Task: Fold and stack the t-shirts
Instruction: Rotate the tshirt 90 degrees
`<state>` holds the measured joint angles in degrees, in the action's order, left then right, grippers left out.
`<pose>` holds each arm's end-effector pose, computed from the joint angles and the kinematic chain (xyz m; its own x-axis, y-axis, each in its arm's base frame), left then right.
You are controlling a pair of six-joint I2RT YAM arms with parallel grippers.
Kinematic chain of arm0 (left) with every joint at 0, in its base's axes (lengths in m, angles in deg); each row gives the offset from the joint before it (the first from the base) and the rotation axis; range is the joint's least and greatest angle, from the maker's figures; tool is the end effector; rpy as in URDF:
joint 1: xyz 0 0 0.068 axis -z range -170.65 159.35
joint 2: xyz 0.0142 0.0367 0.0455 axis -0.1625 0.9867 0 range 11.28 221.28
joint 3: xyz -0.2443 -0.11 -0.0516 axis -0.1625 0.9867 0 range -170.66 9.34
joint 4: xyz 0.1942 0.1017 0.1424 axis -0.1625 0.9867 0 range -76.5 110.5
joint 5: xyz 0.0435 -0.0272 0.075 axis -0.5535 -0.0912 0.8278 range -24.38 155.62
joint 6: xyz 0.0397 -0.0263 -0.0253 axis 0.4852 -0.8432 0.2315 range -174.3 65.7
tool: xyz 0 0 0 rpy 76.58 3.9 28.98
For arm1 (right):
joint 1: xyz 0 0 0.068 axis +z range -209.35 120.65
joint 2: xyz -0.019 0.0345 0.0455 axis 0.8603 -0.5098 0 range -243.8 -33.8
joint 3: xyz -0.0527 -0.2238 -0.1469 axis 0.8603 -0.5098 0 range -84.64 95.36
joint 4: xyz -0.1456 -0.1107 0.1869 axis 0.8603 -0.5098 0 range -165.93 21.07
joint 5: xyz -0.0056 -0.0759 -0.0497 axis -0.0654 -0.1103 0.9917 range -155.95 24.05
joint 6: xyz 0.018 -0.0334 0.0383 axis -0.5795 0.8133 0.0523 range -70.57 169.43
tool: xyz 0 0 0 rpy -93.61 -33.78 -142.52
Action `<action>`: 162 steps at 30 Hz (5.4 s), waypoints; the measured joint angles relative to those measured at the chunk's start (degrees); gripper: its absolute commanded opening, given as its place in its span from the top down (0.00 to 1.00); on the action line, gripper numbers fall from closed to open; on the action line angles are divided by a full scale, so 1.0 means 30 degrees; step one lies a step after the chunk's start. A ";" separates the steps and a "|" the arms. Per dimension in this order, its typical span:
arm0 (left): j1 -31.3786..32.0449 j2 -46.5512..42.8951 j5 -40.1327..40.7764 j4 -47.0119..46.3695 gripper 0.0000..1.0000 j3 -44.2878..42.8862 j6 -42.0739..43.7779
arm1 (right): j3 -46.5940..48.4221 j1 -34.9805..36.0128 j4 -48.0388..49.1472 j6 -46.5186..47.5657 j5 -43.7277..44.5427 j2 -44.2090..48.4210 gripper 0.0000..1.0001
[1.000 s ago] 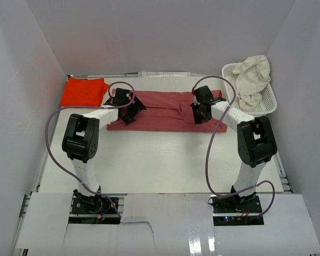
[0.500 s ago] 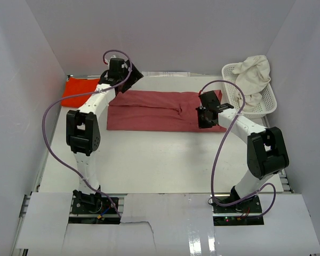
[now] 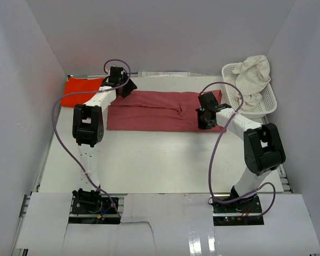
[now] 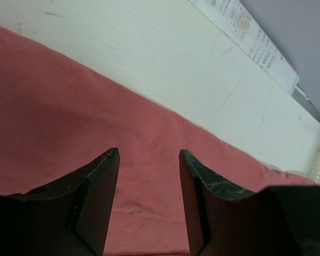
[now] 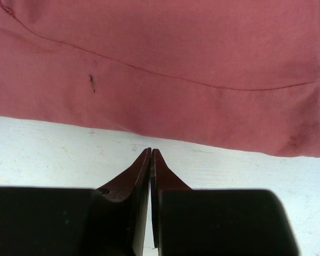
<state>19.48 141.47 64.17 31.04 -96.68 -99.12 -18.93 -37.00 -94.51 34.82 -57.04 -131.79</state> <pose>0.5119 -0.0924 0.1967 -0.6016 -0.6083 -0.5178 -0.3237 0.7782 -0.5381 0.3295 0.1296 0.2025 -0.8334 -0.0731 -0.5479 -0.0922 0.9957 0.0074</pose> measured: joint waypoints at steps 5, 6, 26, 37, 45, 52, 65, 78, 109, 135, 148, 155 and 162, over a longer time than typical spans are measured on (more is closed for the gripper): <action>-0.0539 0.0007 -0.0168 -0.0233 0.41 -0.0138 0.0000 | 0.0000 -0.0204 0.0168 -0.0393 0.0211 -0.0175 0.92; -0.0619 0.0007 -0.0160 -0.0284 0.40 -0.0146 0.0007 | 0.0000 -0.0211 0.0211 -0.0503 0.0277 -0.0321 0.92; -0.1005 0.2382 0.0415 -0.1188 0.55 -0.0605 -0.0321 | 0.0823 -0.1552 0.0248 -0.1071 -0.0175 -0.2557 0.92; -0.1064 0.0291 0.1341 -0.2790 0.54 0.3242 -0.1078 | 0.2943 -0.2382 0.0226 -0.0991 -0.1049 -0.4233 0.92; -0.1035 -0.3949 0.2346 -0.3614 0.52 0.9646 -0.1894 | 0.4175 -0.2914 0.0044 -0.0474 -0.1253 -0.5115 0.92; 0.0372 -0.6834 0.4656 -0.3417 0.51 1.3347 -0.2601 | 0.5639 -0.3410 -0.0656 -0.0342 -0.1530 -0.6011 0.92; 0.3300 -1.4549 0.6645 -0.0736 0.50 2.1143 -0.3767 | 1.2152 -0.4007 -0.2725 0.0022 -0.2229 -1.0142 0.92; 0.6331 -2.0684 0.6069 -0.0831 0.50 2.6483 -0.5231 | 1.8746 -0.4619 -0.3075 -0.0860 -0.7832 -1.4702 0.87; 1.6109 -1.9271 0.5712 -0.2033 0.39 2.6017 -1.0965 | 1.9526 -0.5537 0.2601 -0.5034 -1.5147 -1.7129 0.82; 1.5897 -1.7930 0.9632 0.7563 0.05 1.6925 -0.6186 | 0.8502 -0.5880 0.3344 -0.1938 -1.5329 -0.1100 0.65; 0.5537 -1.0513 0.3104 0.0423 0.25 0.9908 -0.0328 | -0.1268 -0.0182 0.1916 -0.0867 -1.1519 0.1974 0.61; 0.4692 -0.4444 0.1559 -0.0401 0.29 0.5683 0.0401 | -0.3818 0.4291 0.1559 -0.1566 -0.8313 0.4218 0.62; 0.4809 -0.0175 0.0160 -0.0430 0.50 0.2033 0.0998 | -0.6747 0.4801 0.2492 -0.2805 -0.7366 0.5727 0.92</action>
<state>33.91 140.95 64.65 29.75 -90.58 -96.12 -39.17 -22.60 -87.03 26.40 -79.14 -114.61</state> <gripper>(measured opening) 0.583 0.113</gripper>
